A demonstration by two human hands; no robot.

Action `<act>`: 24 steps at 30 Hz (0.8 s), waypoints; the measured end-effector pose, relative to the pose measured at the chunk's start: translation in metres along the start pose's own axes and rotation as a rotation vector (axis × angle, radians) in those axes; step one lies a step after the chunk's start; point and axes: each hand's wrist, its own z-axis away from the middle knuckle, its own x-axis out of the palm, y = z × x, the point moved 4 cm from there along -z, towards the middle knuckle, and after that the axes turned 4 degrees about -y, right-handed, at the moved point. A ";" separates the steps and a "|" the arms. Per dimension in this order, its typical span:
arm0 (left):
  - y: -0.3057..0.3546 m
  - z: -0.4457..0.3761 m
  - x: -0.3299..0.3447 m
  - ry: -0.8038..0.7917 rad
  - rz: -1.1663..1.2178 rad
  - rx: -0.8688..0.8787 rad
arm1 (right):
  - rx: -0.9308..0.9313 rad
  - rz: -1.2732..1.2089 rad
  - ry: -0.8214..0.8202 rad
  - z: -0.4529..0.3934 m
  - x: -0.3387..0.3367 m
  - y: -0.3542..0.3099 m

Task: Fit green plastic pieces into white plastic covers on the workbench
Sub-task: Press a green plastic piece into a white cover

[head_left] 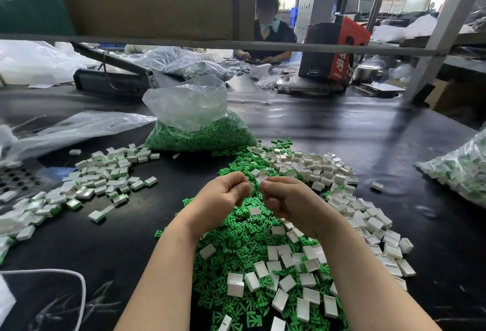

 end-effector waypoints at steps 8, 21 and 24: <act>0.000 0.000 0.000 -0.025 0.133 -0.023 | -0.120 0.255 0.038 0.000 0.002 -0.009; 0.004 0.003 -0.001 -0.044 0.096 -0.014 | -0.189 0.440 0.047 0.007 0.008 -0.020; 0.006 0.004 0.000 -0.058 0.105 -0.012 | -0.179 0.481 0.016 0.007 0.008 -0.021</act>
